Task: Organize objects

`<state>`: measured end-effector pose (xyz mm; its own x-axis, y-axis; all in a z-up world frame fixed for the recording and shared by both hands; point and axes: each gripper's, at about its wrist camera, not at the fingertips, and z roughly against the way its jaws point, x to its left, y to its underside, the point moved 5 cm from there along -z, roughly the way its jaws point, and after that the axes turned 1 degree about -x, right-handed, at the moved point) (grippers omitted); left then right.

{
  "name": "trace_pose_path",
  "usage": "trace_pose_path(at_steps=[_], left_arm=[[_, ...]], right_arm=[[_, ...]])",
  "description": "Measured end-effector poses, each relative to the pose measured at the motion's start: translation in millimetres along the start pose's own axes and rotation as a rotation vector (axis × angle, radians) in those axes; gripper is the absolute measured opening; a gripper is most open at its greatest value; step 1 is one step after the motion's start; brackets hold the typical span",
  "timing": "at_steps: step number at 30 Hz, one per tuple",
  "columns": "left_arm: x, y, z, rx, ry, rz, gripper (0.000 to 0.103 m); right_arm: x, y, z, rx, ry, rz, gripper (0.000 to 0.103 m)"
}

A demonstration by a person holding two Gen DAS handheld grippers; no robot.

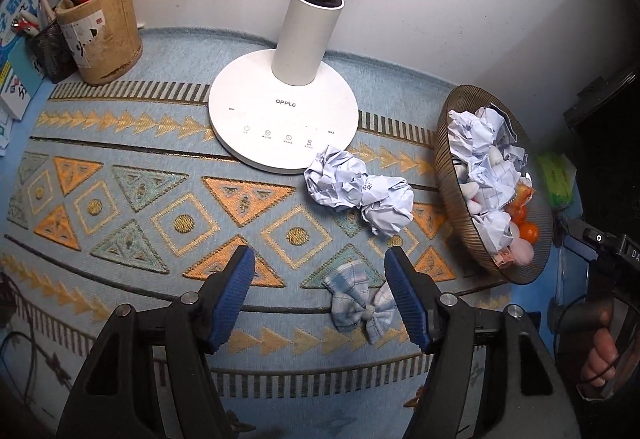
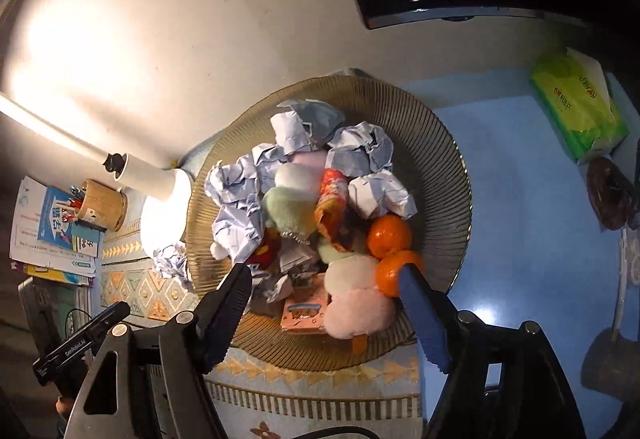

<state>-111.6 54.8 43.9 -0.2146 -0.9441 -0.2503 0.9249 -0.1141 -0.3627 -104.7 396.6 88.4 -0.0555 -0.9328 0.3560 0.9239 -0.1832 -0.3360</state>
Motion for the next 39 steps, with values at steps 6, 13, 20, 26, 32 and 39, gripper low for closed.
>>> trace_pose_path(at_steps=[6,13,20,26,32,39], left_arm=[[6,5,-2,0.017,-0.004,-0.052,0.065],[-8,-19,16,-0.026,-0.111,-0.352,0.067],[-9,-36,-21,0.037,-0.008,-0.407,0.084],[-23,-42,-59,0.059,-0.003,-0.552,0.082],[-30,-50,-86,0.1,0.042,-0.591,0.069],[-39,-43,-92,0.115,0.075,-0.626,0.044]], right_arm=[[69,49,13,-0.052,-0.03,0.153,0.085],[154,109,-42,0.034,0.036,0.448,0.1],[167,113,-110,0.154,0.051,0.482,0.1],[171,119,-129,0.188,0.082,0.454,0.1],[169,119,-146,0.199,0.113,0.462,0.093],[165,126,-162,0.215,0.108,0.462,0.067]])
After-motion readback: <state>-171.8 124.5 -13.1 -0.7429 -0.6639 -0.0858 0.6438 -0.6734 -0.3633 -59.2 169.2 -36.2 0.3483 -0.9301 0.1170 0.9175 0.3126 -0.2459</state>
